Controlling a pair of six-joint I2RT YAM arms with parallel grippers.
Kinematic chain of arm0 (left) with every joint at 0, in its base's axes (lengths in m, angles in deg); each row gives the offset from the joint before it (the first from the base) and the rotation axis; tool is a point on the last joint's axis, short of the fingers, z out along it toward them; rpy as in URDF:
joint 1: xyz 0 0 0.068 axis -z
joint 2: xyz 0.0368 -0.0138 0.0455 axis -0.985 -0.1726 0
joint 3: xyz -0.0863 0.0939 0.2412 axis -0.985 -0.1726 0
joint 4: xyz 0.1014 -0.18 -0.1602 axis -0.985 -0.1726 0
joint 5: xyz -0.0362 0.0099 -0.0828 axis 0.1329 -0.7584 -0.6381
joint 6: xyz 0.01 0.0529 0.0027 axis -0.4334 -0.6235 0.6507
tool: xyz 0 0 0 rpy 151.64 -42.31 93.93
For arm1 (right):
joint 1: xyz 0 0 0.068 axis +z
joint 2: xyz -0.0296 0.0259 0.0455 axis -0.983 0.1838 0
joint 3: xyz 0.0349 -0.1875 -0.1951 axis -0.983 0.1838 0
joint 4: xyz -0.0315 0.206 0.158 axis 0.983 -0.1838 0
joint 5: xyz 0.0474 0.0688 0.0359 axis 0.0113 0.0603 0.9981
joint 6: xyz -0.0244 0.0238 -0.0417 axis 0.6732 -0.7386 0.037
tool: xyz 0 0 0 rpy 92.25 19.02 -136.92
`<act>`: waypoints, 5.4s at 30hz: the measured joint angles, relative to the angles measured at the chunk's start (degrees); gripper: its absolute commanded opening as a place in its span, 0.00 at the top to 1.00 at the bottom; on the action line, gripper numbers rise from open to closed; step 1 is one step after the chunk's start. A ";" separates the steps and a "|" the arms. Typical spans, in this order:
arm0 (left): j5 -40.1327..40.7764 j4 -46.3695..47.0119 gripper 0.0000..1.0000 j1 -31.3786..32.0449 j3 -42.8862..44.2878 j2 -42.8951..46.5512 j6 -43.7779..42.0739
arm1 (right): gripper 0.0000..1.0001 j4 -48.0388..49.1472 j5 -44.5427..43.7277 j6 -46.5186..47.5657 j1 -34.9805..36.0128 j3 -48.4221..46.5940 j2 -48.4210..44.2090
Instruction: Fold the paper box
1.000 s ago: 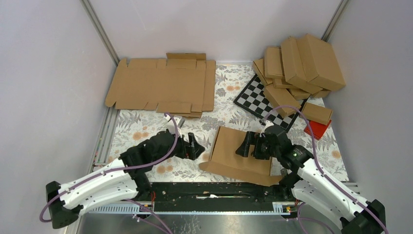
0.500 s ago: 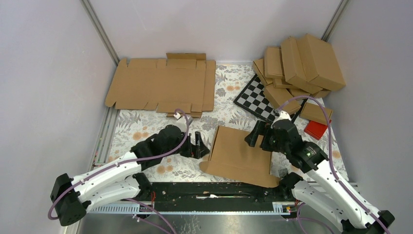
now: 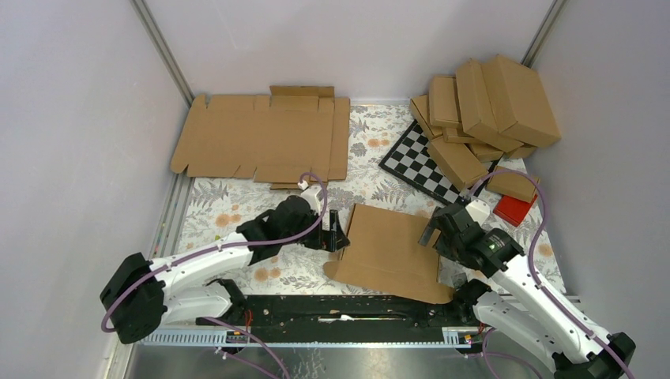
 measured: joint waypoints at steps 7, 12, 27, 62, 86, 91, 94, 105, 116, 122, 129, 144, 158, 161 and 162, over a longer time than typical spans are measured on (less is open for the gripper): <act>-2.82 2.97 0.14 -3.43 0.00 -3.04 -0.02 | 0.00 3.43 5.51 -1.55 0.00 6.49 -0.94; -6.16 2.32 0.13 -10.43 0.00 -1.90 -1.22 | 0.00 12.81 15.47 -1.77 0.00 9.86 -1.01; -9.51 -5.38 0.20 -20.02 2.01 -1.11 -9.33 | 0.01 22.05 22.56 2.19 0.00 6.91 1.73; -8.46 -0.79 0.91 -15.06 13.42 -22.53 -14.47 | 0.61 21.07 22.64 7.10 -0.17 11.08 2.71; 4.04 -1.51 0.38 -8.07 13.79 -10.47 -14.29 | 0.08 15.78 25.27 14.67 -0.02 4.33 -1.77; 7.41 -4.79 0.32 -8.33 9.09 5.40 -9.70 | 0.00 14.08 18.56 17.84 0.00 -4.13 0.61; 8.15 -8.31 0.32 -8.35 5.51 12.61 -6.88 | 0.00 13.68 15.45 21.55 0.00 -8.11 4.15; -0.90 -16.70 0.35 -7.52 -4.07 21.03 2.93 | 0.00 22.69 26.60 31.54 -12.50 -13.79 26.27; -2.27 -17.40 0.35 -3.61 -7.28 25.29 9.70 | 0.02 33.88 34.88 34.64 -18.60 -6.47 32.22; -2.38 -14.91 0.35 -3.61 -9.35 24.57 11.67 | 0.19 34.29 35.26 36.48 -18.71 -1.57 29.46; -2.95 -12.33 0.34 -3.61 -9.38 21.57 12.87 | 0.51 36.70 36.79 35.95 -18.80 -1.33 31.34; -2.97 -15.96 0.60 -4.52 -4.98 21.62 12.76 | 0.75 41.66 41.18 26.51 -19.12 7.69 24.30; -7.04 -19.21 1.00 -18.16 -5.40 24.30 14.25 | 0.66 40.22 42.07 28.46 -19.15 1.95 29.68; -6.60 -20.02 1.00 -19.26 -6.86 25.05 15.85 | 0.66 40.54 42.71 29.14 -19.12 1.33 31.85; -6.36 -20.46 1.00 -19.39 -7.48 25.05 16.41 | 0.67 40.46 42.75 29.38 -19.12 1.33 32.48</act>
